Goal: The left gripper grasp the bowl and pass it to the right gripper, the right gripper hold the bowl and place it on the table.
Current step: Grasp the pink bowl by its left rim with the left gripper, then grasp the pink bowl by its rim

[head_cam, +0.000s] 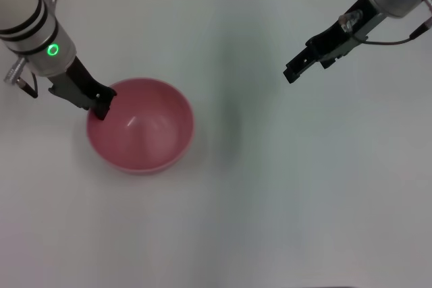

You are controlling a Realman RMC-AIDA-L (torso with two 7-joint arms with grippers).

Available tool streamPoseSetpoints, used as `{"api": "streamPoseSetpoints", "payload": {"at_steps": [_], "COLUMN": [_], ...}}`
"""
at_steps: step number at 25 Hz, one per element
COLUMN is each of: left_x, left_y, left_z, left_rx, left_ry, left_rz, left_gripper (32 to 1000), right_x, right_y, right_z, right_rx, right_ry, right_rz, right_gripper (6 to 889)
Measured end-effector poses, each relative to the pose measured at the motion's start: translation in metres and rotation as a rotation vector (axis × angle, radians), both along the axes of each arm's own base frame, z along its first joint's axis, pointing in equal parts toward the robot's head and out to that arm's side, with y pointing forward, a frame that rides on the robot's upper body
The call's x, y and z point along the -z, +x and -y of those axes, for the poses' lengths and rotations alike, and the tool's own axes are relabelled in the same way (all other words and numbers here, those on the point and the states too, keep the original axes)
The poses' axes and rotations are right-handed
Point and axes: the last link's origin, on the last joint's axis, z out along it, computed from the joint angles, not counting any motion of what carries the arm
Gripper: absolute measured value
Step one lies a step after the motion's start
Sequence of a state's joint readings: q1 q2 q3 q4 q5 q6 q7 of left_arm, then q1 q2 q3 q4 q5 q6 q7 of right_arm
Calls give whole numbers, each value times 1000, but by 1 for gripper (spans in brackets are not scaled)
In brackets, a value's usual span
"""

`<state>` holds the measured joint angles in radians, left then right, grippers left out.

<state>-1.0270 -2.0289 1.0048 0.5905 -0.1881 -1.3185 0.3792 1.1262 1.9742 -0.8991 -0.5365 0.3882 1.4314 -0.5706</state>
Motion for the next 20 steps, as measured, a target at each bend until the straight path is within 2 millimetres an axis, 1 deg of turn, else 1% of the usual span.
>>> {"api": "streamPoseSetpoints", "payload": {"at_steps": [5,12,20], "left_x": [0,3,9], "left_y": [10,32,45], "left_z": [2,1,0], "left_rx": [-4,-7,10], "left_ry": [-34,-62,-81], "left_rz": [16,77,92], "left_gripper": [46,53,60], "right_x": [0,-4,0], "right_y": [-3,-10,-26], "right_z": [-1,-1,0], "right_rx": [-4,-12,-19], "right_ry": [-3,-6,-30], "right_rz": [0,-2,-34], "right_gripper": [867,867,866]}}
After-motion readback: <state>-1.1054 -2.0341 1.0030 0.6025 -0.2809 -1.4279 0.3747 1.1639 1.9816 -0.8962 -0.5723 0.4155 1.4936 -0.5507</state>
